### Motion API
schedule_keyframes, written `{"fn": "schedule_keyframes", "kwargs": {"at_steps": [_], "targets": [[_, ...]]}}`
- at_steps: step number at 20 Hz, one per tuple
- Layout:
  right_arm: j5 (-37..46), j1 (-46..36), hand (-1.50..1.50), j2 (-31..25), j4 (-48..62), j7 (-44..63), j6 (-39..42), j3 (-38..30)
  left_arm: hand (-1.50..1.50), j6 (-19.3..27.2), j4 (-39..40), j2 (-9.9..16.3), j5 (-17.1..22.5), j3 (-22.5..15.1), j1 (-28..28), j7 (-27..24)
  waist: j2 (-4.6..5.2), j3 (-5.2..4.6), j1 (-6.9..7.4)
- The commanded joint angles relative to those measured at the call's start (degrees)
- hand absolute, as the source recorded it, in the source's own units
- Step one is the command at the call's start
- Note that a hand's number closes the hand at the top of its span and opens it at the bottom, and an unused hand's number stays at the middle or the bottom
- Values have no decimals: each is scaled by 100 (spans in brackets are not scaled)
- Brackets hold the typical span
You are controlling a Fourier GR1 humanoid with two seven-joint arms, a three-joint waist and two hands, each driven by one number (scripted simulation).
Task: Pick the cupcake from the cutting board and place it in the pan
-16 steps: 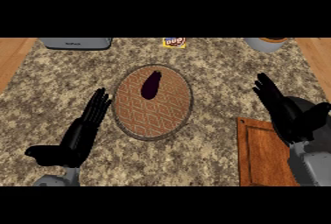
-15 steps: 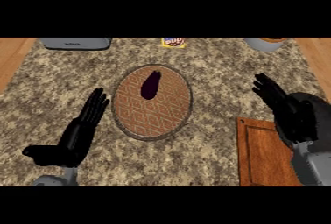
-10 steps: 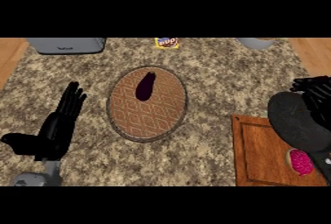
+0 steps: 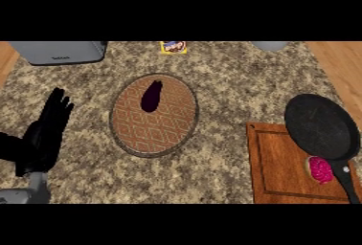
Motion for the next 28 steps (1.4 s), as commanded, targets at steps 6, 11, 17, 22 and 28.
{"fn": "schedule_keyframes", "kwargs": {"at_steps": [6,11,17,22,28], "targets": [[749,1385,-150,-380,-913,-510,277,-837,0,53,157,-27,-143,-13,-783,643,63,-11,314],[1477,1191,-150,-1019,-1188,525,400,-536,0,-142,46,-180,-123,-169,-495,458,88,-14,438],[2157,880,-150,-1491,-1884,1989,723,-91,0,-39,74,-168,-237,-63,-830,648,86,-14,450],[2462,951,-150,-2023,-1743,2543,1645,590,0,-154,-42,-221,-169,-95,-685,598,91,-17,502],[3037,312,-150,-1648,-1873,3172,2055,1417,0,-178,-206,-214,-282,31,-427,647,72,-8,470]]}}
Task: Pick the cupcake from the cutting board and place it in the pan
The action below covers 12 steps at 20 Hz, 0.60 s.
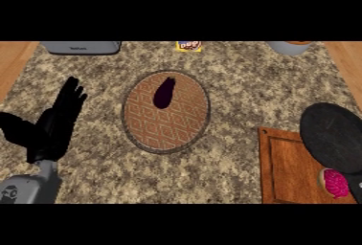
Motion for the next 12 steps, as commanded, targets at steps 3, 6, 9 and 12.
{"fn": "schedule_keyframes", "kwargs": {"at_steps": [3,6,9,12], "targets": [[625,-88,-150,263,-701,643,452,357,0,-222,178,58,50,265,-39,115,-18,0,-102],[1306,-182,-150,198,-769,959,386,659,0,-75,-7,0,-118,148,-191,221,-16,3,-79],[1618,-440,-150,363,-960,1425,560,848,0,37,431,-290,-242,161,-316,-81,-7,2,-88],[1792,-435,-150,559,-1288,1649,847,736,0,-522,372,115,106,621,-184,-40,-16,1,-83]]}}
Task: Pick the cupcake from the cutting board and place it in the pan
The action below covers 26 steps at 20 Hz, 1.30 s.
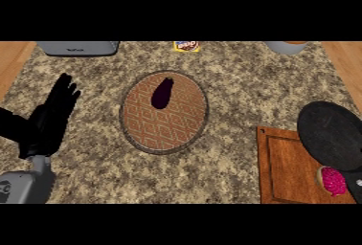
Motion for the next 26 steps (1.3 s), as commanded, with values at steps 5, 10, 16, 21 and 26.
{"fn": "schedule_keyframes", "kwargs": {"at_steps": [5,10,16,21,26], "targets": [[541,-855,-150,819,62,299,518,241,0,-109,-76,-242,-291,24,179,-107,2,2,20],[1246,-913,-150,1435,-178,1292,659,1113,0,-49,290,-287,-322,172,-328,23,7,1,-8],[1433,-1559,-150,1376,924,628,920,501,0,-402,197,-285,-316,328,-22,-112,6,2,26],[1895,-1590,-150,1802,1301,207,678,546,0,-160,-90,-613,-596,198,-17,86,0,3,15],[2262,-1756,-150,2028,1891,48,557,743,0,-448,217,-438,-489,473,-170,108,4,3,18]]}}
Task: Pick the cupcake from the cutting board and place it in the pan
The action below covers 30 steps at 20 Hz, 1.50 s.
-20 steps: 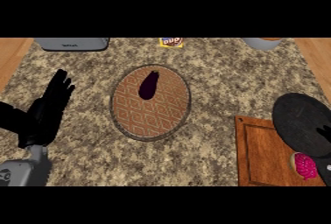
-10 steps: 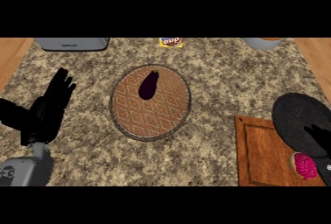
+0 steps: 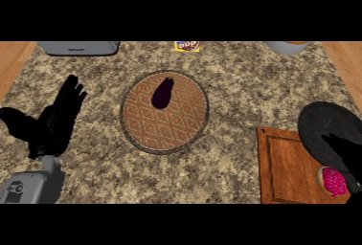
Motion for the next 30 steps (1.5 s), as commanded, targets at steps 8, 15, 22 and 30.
{"fn": "schedule_keyframes", "kwargs": {"at_steps": [8,15,22,30], "targets": [[644,-86,-150,541,1101,-785,-845,-46,0,-339,-748,47,57,210,635,190,-6,1,18],[844,-598,-150,911,1475,-607,-389,13,0,-446,-71,-110,-7,385,304,-129,-2,-1,7],[1224,-671,150,789,2327,-1846,-1424,31,0,-261,6,-249,-215,306,-113,128,1,1,4],[885,-563,150,710,2142,-2200,-1343,-394,0,-143,-227,-308,-337,254,-217,351,-2,0,-17]]}}
